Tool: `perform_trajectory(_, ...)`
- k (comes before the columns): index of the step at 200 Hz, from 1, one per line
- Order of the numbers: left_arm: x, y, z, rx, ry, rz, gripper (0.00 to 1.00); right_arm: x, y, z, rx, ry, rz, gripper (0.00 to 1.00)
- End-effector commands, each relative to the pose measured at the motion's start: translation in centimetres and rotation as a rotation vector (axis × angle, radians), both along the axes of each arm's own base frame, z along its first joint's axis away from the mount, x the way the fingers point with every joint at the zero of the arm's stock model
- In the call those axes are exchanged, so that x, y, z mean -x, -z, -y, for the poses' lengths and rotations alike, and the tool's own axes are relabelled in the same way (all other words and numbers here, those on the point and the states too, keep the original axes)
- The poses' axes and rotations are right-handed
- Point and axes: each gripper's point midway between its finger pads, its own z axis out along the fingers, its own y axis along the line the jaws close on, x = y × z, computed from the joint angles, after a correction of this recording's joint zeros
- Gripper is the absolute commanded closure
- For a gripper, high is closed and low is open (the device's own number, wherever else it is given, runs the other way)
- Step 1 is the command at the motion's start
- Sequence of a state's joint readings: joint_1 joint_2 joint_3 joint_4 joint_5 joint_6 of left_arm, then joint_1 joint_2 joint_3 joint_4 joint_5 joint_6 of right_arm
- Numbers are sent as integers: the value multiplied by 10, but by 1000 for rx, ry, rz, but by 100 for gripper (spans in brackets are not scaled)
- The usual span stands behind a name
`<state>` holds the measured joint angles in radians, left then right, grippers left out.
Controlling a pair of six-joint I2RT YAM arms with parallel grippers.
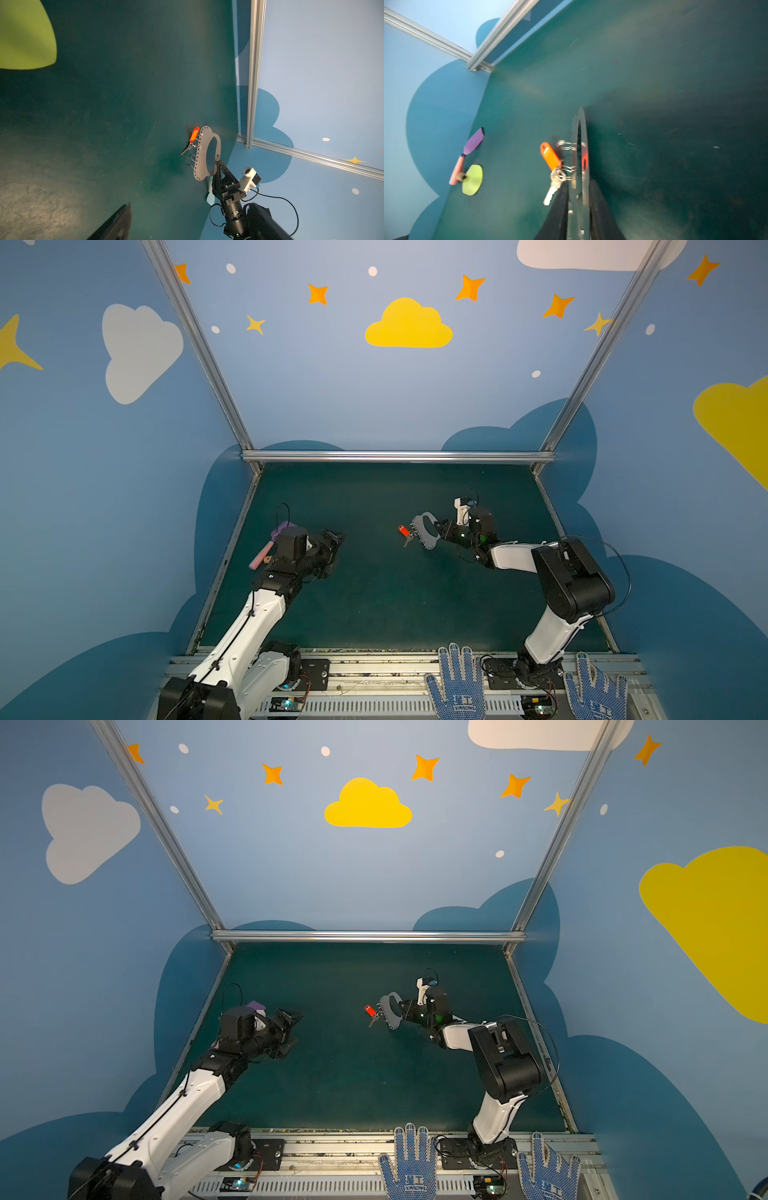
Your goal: Put the keys on the keyring
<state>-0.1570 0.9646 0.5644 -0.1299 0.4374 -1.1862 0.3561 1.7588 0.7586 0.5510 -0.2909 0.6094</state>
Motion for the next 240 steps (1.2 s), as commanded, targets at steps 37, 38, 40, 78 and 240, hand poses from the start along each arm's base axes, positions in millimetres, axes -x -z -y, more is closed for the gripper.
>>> perform_trajectory(37,-2,1,-14,-95,-40,-67,0,0,-2,51,64,147,-8,55)
perform_trajectory(38,-2,1,-14,-98,-40,-71,0,0,-3,52,67,150,-8,55)
perform_trajectory(40,-2,2,-15,-104,-43,-76,0,1,-4,54,71,156,-8,55)
perform_trajectory(78,-9,9,-47,-346,-85,-145,0,17,-26,97,246,251,-78,15)
perform_trajectory(240,-104,64,-138,-1317,18,296,0,21,-37,191,846,487,468,11)
